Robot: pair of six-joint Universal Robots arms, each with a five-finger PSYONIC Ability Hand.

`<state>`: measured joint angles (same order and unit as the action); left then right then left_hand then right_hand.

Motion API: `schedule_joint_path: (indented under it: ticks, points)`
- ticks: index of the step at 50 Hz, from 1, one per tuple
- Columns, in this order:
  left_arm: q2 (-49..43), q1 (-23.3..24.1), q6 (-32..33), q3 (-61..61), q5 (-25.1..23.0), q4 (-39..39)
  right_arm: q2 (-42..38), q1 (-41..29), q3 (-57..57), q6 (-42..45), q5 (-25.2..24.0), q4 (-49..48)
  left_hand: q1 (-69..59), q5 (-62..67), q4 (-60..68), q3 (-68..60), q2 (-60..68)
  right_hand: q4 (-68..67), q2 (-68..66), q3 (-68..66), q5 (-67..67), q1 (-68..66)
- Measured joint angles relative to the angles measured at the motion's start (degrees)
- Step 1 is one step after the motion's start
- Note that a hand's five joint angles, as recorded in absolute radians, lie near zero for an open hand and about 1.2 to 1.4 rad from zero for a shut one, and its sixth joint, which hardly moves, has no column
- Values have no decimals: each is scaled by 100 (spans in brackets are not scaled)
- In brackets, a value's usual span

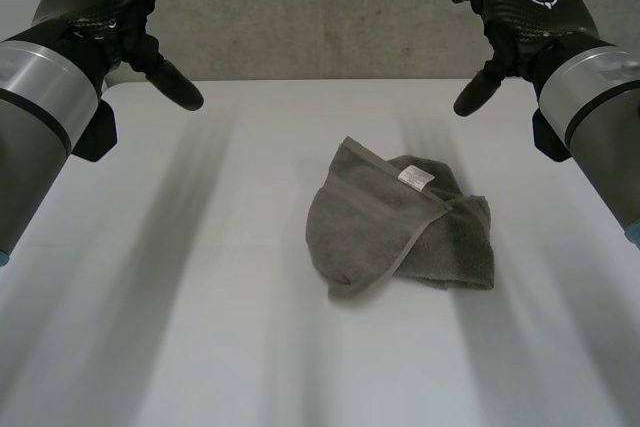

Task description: Fold the towel.

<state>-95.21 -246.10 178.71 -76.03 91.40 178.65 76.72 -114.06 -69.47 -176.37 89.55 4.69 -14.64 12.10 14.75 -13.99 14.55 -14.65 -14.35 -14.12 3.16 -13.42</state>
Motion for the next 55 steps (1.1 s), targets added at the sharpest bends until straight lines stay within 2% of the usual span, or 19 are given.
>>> schedule_joint_path:
  ticks: [12,21,27,34,41,49,52,54,55]
  points:
    - [-178,56,340,29,25,-101,-149,-13,38,229,381,5,0,0,0,0,0,0,0,0,0,0]
    - [-462,365,504,40,-39,-27,-281,-9,75,527,217,48,1,-1,0,0,0,0,0,0,0,0]
    - [-1303,958,514,345,-85,133,-677,46,46,1466,-168,226,1,0,0,13,0,0,0,0,0,0]
    - [-2501,1477,728,821,-269,133,-1329,182,-27,2275,-304,452,1,-2,0,24,0,0,0,0,0,0]
    - [-3426,1732,1167,1116,-546,127,-2029,369,-32,2436,-348,604,1,2,0,24,0,0,0,0,0,0]
    - [-3984,1873,1415,1211,-619,148,-2508,423,-84,2407,-367,637,-38,344,43,-102,68,-53,-58,-63,118,-116]
    - [-4096,1886,1463,1210,-599,144,-2566,423,-145,2398,-379,628,-1026,1276,997,-1063,989,-590,-538,-625,809,-728]
    - [-4147,1894,1479,1202,-583,134,-2577,423,-178,2396,-384,621,-1895,2157,1931,-1970,1881,-1388,-1450,-1491,1622,-1631]
    - [-4169,1900,1485,1193,-572,128,-2577,422,-202,2394,-386,615,-2726,2849,2779,-2808,2696,-2591,-2732,-2595,2794,-2840]
